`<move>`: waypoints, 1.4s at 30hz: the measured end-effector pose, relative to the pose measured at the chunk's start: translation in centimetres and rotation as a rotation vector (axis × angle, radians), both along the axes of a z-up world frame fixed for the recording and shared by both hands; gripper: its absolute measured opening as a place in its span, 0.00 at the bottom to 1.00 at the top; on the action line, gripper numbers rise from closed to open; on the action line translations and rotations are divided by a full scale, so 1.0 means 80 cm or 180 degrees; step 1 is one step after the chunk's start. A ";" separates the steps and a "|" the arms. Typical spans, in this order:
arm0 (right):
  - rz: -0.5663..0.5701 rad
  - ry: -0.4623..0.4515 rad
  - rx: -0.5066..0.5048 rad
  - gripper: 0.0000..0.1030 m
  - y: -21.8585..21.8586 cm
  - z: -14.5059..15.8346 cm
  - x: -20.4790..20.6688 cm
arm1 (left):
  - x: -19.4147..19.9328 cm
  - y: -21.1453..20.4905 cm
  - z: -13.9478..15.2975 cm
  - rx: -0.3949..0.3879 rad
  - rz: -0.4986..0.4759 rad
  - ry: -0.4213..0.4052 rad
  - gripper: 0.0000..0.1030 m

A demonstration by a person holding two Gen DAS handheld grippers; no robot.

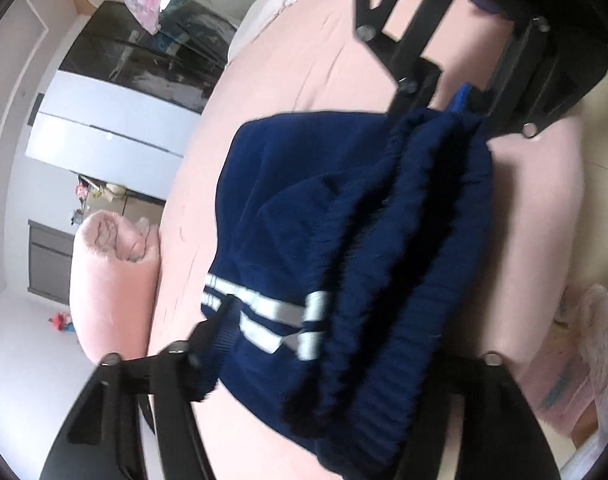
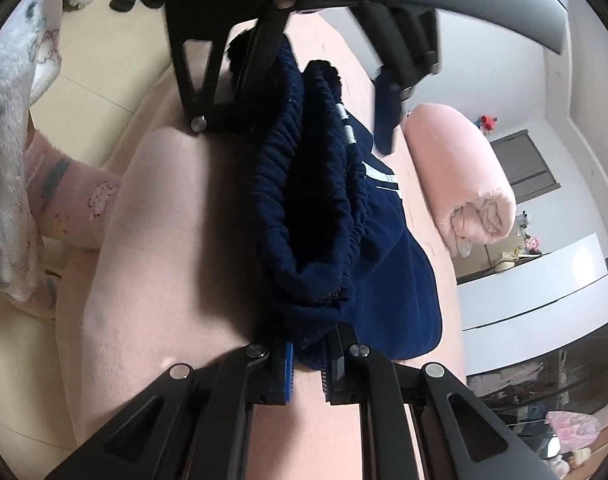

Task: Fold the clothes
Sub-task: 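Grip the navy pants with both grippers and fold the bundle in half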

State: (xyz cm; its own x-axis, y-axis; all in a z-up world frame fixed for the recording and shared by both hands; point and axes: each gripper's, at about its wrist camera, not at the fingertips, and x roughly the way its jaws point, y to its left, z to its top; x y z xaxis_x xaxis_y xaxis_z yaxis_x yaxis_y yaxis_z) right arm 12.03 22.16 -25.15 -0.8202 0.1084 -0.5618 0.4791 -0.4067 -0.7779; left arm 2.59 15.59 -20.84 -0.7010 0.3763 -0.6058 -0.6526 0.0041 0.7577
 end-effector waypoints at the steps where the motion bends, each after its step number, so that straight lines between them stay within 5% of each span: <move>1: 0.0002 -0.0008 0.0001 0.12 0.000 0.000 -0.001 | -0.003 0.000 0.001 -0.0004 0.0021 -0.0016 0.71; 9: -0.0023 0.0055 -0.0124 0.12 0.001 0.002 0.005 | 0.006 -0.009 -0.009 -0.0122 -0.0225 0.0233 0.70; 16: -0.0158 0.0006 -0.0390 0.12 0.005 0.014 0.003 | -0.009 -0.006 0.005 -0.0065 -0.0114 -0.0169 0.65; 18: -0.0304 -0.0106 -0.0689 0.13 0.011 0.026 -0.006 | -0.008 -0.008 0.008 -0.0097 -0.0125 -0.0392 0.42; 19: -0.0337 -0.0164 -0.0811 0.13 0.015 0.031 -0.009 | -0.007 -0.008 0.010 -0.0116 -0.0133 -0.0511 0.40; 26: -0.0462 -0.0667 -0.1559 0.13 0.050 0.064 -0.059 | -0.030 -0.012 0.029 0.0071 -0.0025 -0.1119 0.37; 34: -0.0594 -0.0791 -0.1684 0.12 0.049 0.082 -0.074 | -0.022 -0.021 0.033 0.0209 0.0121 -0.1487 0.37; 42: -0.0764 -0.0806 -0.1956 0.12 0.069 0.120 -0.100 | -0.037 -0.005 0.078 0.0381 0.0197 -0.1475 0.39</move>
State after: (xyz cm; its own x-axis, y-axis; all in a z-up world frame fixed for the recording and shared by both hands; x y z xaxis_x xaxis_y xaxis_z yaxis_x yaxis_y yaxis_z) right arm 4.00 27.67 -15.54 -0.6494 -0.1281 -0.7496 0.4570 -0.8536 -0.2501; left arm -0.38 15.20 -14.58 -0.3908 0.4286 -0.8146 -0.9179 -0.1148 0.3799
